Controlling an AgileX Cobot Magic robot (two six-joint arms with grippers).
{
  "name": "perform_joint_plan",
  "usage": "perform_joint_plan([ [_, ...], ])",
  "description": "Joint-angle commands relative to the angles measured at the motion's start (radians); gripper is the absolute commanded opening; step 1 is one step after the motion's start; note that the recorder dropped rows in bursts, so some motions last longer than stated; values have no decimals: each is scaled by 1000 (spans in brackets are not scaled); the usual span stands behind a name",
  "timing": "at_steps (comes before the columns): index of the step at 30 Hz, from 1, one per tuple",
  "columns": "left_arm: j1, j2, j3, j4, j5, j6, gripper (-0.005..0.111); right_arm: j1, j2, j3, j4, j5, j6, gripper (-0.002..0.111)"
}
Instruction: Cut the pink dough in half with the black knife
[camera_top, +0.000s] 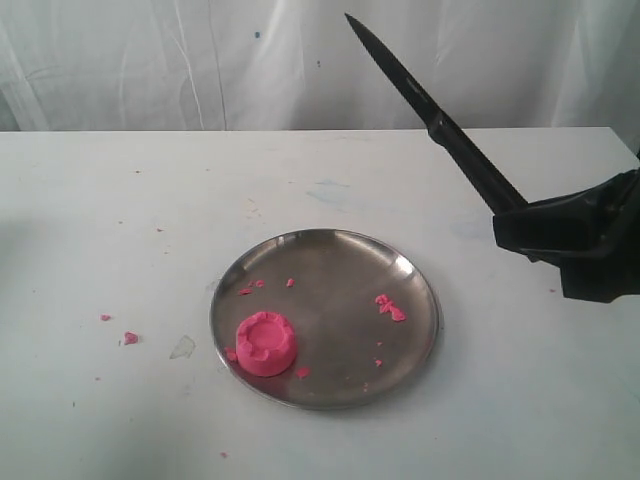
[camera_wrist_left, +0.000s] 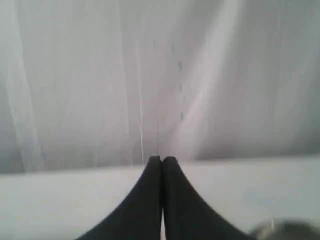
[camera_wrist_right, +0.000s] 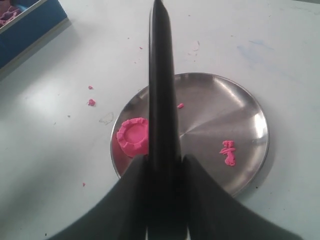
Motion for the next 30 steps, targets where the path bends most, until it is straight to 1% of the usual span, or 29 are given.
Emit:
perform_joint_plan([
  [1,-123,239,122,307,-82,-134,0,-2,-6,4,2,-17,-3,0],
  [3,-172,341,132,319,-213,-53,0,-2,-6,4,2,-21,-3,0],
  [4,-196,379,121,319,-253,-4,0,-2,-6,4,2,-23,-3,0],
  [5,-219,413,105,324,-282,59,0,-2,-6,4,2,-28,-3,0],
  [6,-240,444,86,324,-275,99,0,-2,-4,4,2,-28,-3,0],
  [8,-267,499,49,313,-185,81,0,-2,-4,4,2,-33,-3,0],
  [10,-287,554,7,310,-39,4,0,-2,-4,6,8,-37,-3,0],
  [12,-305,616,-35,312,122,-117,0,-2,-4,15,19,-51,-3,0],
  [14,-316,678,-68,312,181,-174,0,-2,2,32,19,-67,-3,0],
  [15,-321,707,-85,317,171,-178,0,-2,7,38,19,-69,-3,0],
  [17,-341,762,-113,327,102,-185,0,-2,24,50,12,-72,-3,0],
  [19,-362,810,-136,339,-3,-188,0,0,48,50,7,-52,-6,0],
  [21,-383,859,-146,377,-93,-188,0,23,75,50,-7,-47,-18,0],
  [22,-393,886,-151,404,-137,-188,0,43,88,50,-22,-49,-18,0],
  [24,-414,932,-158,464,-178,-184,0,102,112,50,-54,-49,-18,0],
  [26,-425,973,-167,519,-175,-163,0,180,138,48,-108,-63,-18,0],
  [28,-425,997,-183,530,-173,-56,0,252,160,48,-187,-112,18,0],
  [30,-425,1001,-206,526,-146,115,0,314,182,48,-310,-189,130,0],
])
